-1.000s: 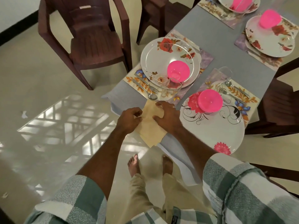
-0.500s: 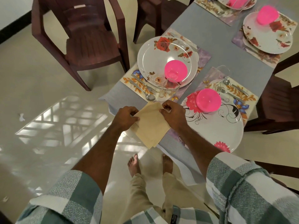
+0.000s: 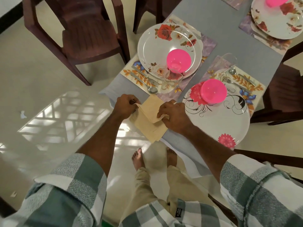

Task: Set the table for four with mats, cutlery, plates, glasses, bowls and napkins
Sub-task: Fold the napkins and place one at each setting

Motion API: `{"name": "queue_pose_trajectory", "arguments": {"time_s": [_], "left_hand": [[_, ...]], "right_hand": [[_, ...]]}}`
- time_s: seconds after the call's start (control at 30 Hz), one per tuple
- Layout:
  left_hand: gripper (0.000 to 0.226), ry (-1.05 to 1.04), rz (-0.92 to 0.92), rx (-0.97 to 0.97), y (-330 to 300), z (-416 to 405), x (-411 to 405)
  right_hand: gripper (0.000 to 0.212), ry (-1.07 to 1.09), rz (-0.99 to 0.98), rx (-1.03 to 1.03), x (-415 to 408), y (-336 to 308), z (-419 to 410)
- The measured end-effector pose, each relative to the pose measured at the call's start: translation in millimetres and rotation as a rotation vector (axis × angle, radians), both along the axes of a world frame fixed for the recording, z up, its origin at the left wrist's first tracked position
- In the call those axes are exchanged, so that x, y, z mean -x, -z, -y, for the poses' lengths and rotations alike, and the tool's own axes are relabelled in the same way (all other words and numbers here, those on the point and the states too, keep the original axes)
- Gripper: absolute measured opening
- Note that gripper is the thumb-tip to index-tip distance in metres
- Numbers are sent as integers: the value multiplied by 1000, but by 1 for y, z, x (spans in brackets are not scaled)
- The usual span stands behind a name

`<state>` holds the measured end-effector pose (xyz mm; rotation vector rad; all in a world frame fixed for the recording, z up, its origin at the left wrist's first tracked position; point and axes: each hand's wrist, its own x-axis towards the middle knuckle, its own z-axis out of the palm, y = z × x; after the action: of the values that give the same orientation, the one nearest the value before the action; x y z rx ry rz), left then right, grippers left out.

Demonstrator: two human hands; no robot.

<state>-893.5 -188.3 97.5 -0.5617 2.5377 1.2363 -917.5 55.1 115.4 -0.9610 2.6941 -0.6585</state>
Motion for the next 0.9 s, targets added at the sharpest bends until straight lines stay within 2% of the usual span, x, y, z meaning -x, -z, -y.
{"name": "queue_pose_trajectory", "arguments": {"time_s": [0.33,0.47,0.5,0.57,0.63,0.77,0.9], "left_hand": [[24,3,-16,-54,-4,9,2],[12,-121,3,-65,-5,4,7],[14,-111,-14,-58,-4,3,7],[20,-59,-30,-35,-3,3,6],[24,-16,-21,5,-1,3,6],[22,16,-23,2,1,3,7],[19,-7,-52,-47,0,7,8]], "right_hand": [[25,-27,-73,-98,-18,18,8],[21,-20,-52,-120,-23,24,6],[24,-16,-52,-113,-25,25,5],[42,3,-44,-89,-27,26,3],[50,96,10,-26,-24,26,2],[39,370,120,5,-7,23,3],[44,329,228,-162,4,14,3]]}}
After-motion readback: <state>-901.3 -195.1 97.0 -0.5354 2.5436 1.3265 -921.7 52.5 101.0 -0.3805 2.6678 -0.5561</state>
